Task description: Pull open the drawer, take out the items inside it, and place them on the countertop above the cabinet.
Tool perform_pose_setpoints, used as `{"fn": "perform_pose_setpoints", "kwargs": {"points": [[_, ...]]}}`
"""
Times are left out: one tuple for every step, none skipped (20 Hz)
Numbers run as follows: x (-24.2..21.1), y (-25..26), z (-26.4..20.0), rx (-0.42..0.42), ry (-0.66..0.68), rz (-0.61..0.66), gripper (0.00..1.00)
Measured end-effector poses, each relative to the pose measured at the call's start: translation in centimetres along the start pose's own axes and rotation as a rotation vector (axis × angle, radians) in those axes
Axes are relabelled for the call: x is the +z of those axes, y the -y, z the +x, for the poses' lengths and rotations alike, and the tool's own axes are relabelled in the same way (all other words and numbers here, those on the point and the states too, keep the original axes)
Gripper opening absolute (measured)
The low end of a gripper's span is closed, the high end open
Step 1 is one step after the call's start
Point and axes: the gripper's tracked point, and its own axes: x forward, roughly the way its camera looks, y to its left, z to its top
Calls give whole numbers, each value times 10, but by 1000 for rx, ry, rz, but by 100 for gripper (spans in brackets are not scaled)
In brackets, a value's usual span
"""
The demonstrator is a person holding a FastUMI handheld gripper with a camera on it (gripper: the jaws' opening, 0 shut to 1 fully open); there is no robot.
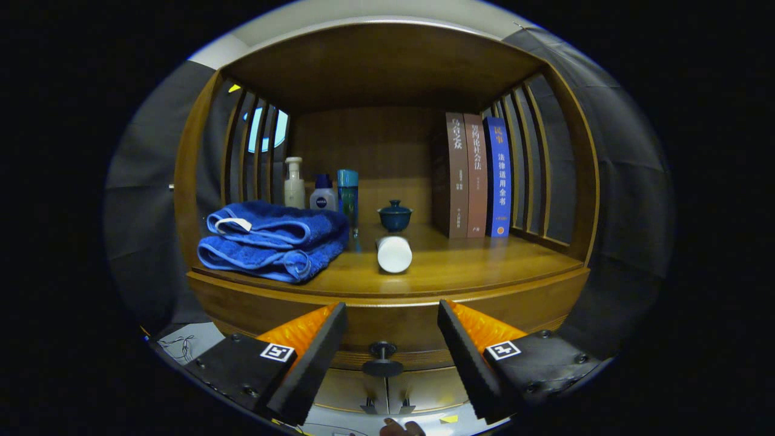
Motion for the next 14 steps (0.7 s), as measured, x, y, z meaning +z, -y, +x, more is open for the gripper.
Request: {"fn": "perform_pose_setpoints", "kwargs": {"points": [[9, 0, -6, 0, 11, 2, 99], [18, 1, -11, 1, 20, 6, 99], [28, 0, -17, 5, 27, 9, 99], [38, -2, -25, 13, 33, 9, 99], [51, -3, -32, 26, 41, 7, 99], [64, -5, -40, 38, 49, 4, 99], [78, -7, -49, 51, 57, 1, 99], [94, -9, -59, 63, 70, -4, 99], [111, -10, -69, 74, 88, -7, 99], [127, -10, -80, 81, 110, -9, 99], [141, -11, -91, 87, 128, -9, 99], [153, -12, -104, 91, 144, -2, 98], [165, -12, -114, 95, 156, 8, 98], [173, -12, -124, 94, 160, 16, 98]]}}
